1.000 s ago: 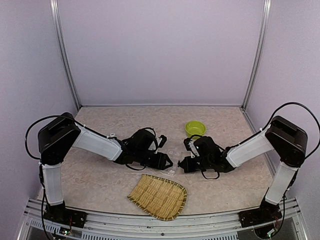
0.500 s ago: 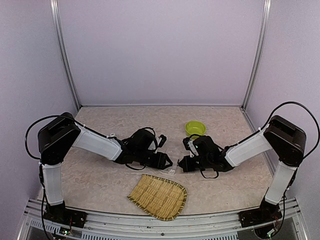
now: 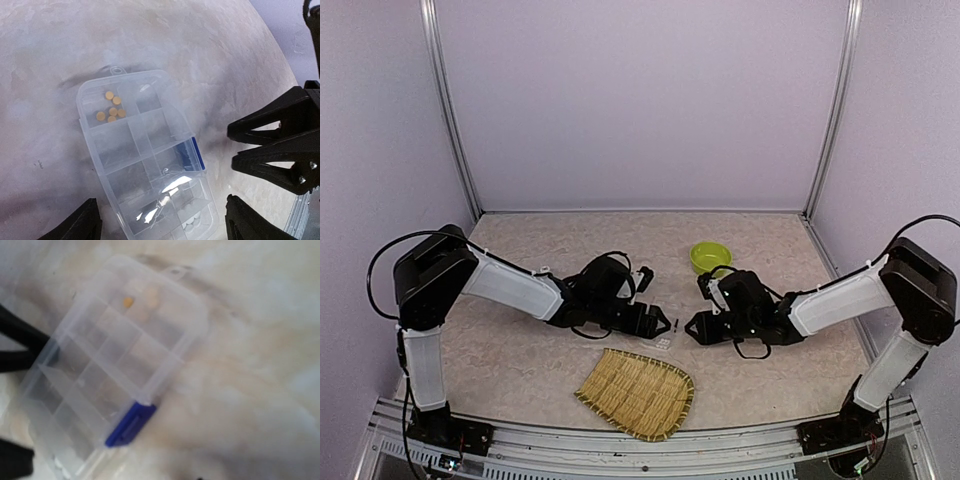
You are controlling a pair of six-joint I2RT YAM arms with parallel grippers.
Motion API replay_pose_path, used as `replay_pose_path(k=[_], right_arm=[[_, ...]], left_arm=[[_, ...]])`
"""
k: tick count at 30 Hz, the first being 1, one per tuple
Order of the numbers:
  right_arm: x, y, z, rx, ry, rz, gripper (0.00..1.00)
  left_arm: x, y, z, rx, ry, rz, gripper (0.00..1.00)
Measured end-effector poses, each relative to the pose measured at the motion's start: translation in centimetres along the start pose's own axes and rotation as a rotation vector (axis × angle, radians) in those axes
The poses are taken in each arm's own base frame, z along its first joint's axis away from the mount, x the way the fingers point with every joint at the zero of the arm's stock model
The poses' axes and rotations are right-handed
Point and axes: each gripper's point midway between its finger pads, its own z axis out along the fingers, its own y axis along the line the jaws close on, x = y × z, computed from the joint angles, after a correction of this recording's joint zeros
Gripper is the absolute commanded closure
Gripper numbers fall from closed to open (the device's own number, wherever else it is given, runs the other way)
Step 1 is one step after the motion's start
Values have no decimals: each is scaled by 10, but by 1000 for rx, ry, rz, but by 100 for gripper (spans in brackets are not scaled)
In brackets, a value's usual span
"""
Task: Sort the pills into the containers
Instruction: Close the lid of the pill container, then move the pill container to the center of the board.
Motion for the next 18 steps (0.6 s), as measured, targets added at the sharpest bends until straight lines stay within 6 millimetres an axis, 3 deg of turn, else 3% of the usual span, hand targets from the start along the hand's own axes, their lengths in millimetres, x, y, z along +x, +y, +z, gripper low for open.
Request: replay_pose_path(k=[2,8,18], right_arm=[[-2,-2,-7,14,-14,-3,58],[5,-15,-20,64,-19,-9,40],[2,-24,-30,117,-42,-9,33]], left_arm=[[-1,1,-2,-12,-3,2,2],[-3,9,-5,-115,2,22,1],[-3,-12,-3,-225,25,120,1]])
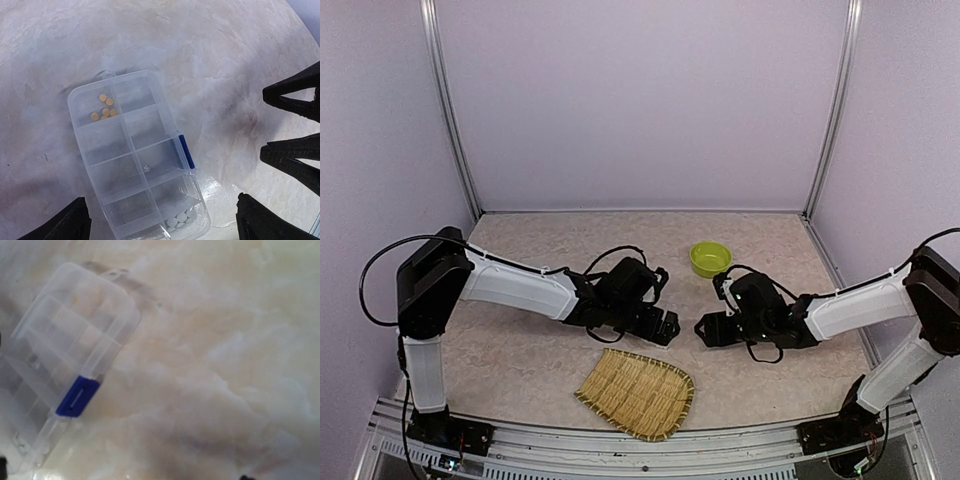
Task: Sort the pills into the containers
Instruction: Move the pill container to the center of the board.
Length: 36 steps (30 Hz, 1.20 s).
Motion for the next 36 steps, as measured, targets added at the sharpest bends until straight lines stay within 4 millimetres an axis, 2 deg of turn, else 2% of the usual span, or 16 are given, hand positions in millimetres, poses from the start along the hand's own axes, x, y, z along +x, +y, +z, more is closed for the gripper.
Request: replay_pose_path(k=[4,12,21,27,36], right_arm=[[-2,-1,-1,8,-7,0,32],[-2,-4,-1,21,-9,-1,30],[-2,-5,-1,25,-9,-5,30],[-2,-6,-1,25,-9,-9,30],[-2,-6,-1,26,-9,-9,29]], left_arm=[[5,-7,2,-14,15,23,1],[14,6,12,-145,45,58,1],[17,14,11,-232,46,100,1],[14,31,8,-302,39,120,1],[-7,75,4,-402,14,143,1]])
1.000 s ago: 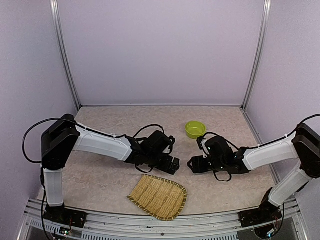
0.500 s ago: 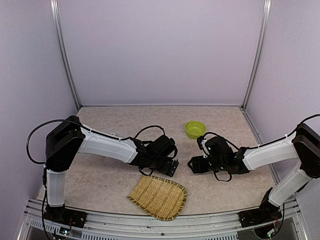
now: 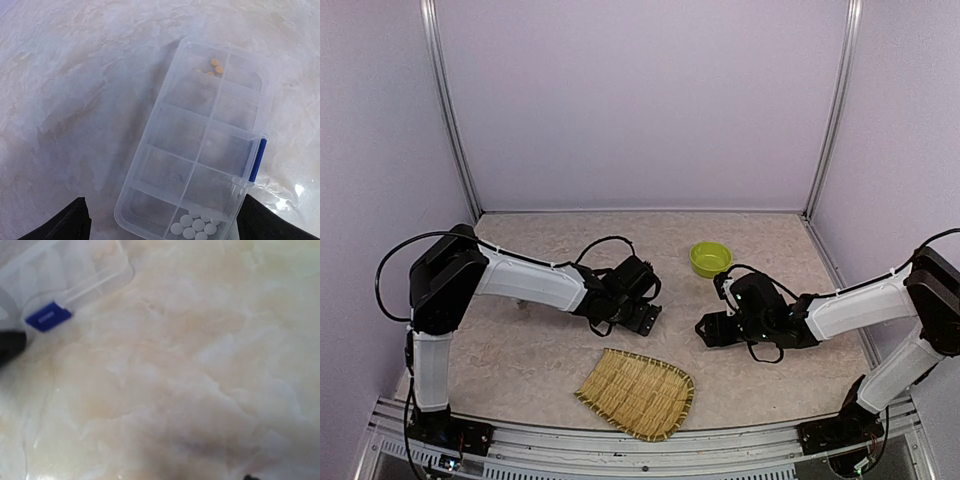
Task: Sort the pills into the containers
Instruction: Move the pill container to the center of the board.
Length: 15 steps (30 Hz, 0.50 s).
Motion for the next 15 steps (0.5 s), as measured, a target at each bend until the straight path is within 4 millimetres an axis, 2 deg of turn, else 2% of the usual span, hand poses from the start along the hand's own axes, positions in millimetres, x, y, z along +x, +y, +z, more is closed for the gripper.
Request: replay_pose_path(k=[10,15], right_arm=[[8,-5,-1,9,14,1,29],[8,-5,-1,9,14,2,29]], left_arm=[[-4,37,10,-79,2,-3,1],[-10,48,15,-94,-9,-14,1]])
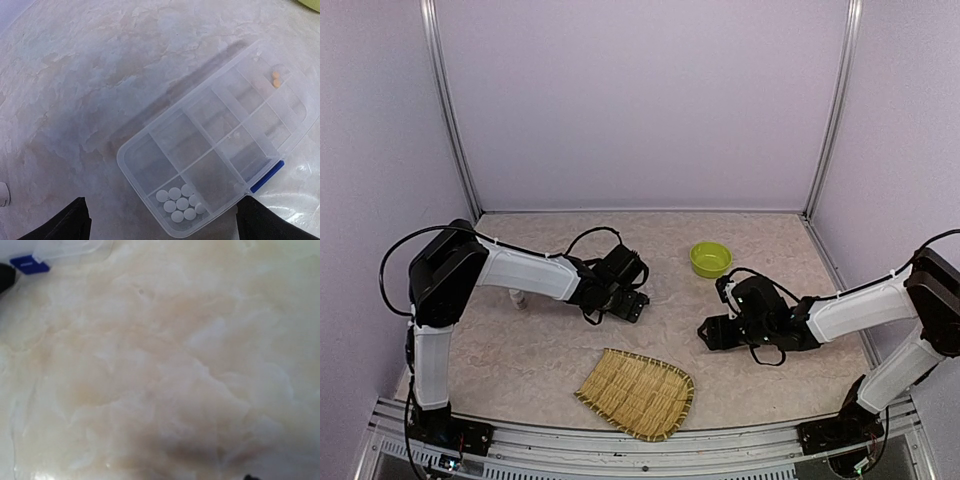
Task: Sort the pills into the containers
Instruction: Move the pill container to the center of the board.
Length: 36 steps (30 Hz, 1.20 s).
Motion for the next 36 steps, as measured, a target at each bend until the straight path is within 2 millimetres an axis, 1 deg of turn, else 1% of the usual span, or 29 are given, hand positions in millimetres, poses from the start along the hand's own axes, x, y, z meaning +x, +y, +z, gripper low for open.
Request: replay_pose_path(k=[5,11,20,26,30,33,36], right_arm=[[5,-4,-2,6,4,1,28],[6,-9,-5,15,-1,11,26],[4,-10,-5,17,-4,16,24],[3,-11,-6,17,-8,18,22],[2,-13,-6,25,-10,21,18],[3,-18,-7,48,-2,10,16],[-2,-20,-11,73,1,-18,11]], left_arm=[[-6,1,8,-17,-8,5,1],[-8,11,11,-39,-8,-7,1],[-10,22,12,-83,-15,-14,1],[-7,23,9,-82,-12,-20,1],[-3,24,-4,-59,-16,-25,1],[-5,26,-24,-28,-38,-35,1],[-15,29,-51,11,-88,-60,1]])
